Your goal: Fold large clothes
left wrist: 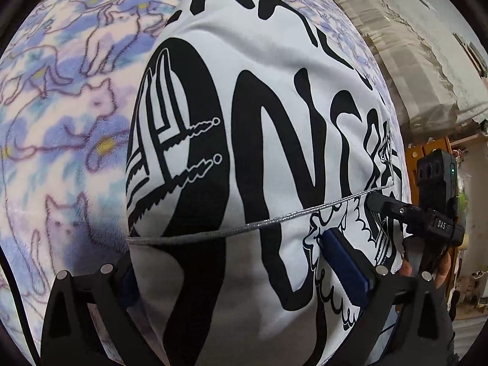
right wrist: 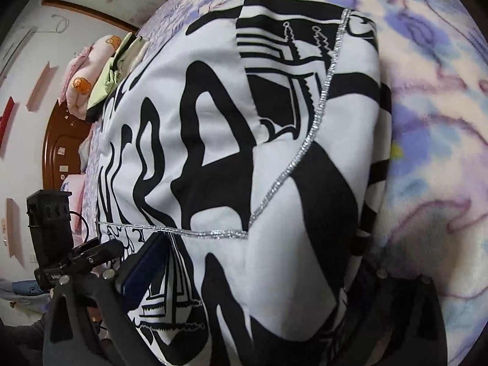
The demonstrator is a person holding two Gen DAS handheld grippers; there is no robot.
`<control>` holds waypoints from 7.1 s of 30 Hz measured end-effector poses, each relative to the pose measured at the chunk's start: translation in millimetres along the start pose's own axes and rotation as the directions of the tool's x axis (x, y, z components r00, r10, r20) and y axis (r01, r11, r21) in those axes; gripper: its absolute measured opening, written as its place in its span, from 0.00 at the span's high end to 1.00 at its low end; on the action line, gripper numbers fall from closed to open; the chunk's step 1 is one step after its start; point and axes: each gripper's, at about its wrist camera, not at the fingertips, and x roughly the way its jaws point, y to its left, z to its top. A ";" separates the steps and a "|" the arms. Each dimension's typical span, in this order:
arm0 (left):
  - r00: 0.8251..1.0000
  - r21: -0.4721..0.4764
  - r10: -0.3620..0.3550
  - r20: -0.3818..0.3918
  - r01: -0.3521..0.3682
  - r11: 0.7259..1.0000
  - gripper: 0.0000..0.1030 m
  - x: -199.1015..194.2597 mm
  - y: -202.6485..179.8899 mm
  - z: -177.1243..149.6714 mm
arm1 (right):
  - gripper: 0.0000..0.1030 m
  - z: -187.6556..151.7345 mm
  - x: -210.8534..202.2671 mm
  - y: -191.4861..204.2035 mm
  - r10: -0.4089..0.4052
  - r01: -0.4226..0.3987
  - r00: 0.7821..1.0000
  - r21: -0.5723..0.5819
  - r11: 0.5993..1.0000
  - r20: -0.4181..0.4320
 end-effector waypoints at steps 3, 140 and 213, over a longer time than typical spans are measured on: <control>1.000 0.001 -0.012 -0.016 0.012 1.000 0.01 1.0 2.9 0.0 | 0.00 2.8 3.7 6.1 -0.023 0.023 1.000 -0.006 1.000 -0.002; 0.786 -0.123 0.411 0.462 -0.402 0.907 0.33 -331.4 316.0 361.1 | 0.76 277.3 134.8 511.6 -0.083 0.187 0.959 -0.386 0.903 0.271; 0.798 -0.036 0.372 0.475 -0.404 0.914 0.03 -245.0 48.3 -92.4 | 0.49 -152.6 -33.4 337.6 -0.304 0.410 0.827 -0.139 0.901 0.472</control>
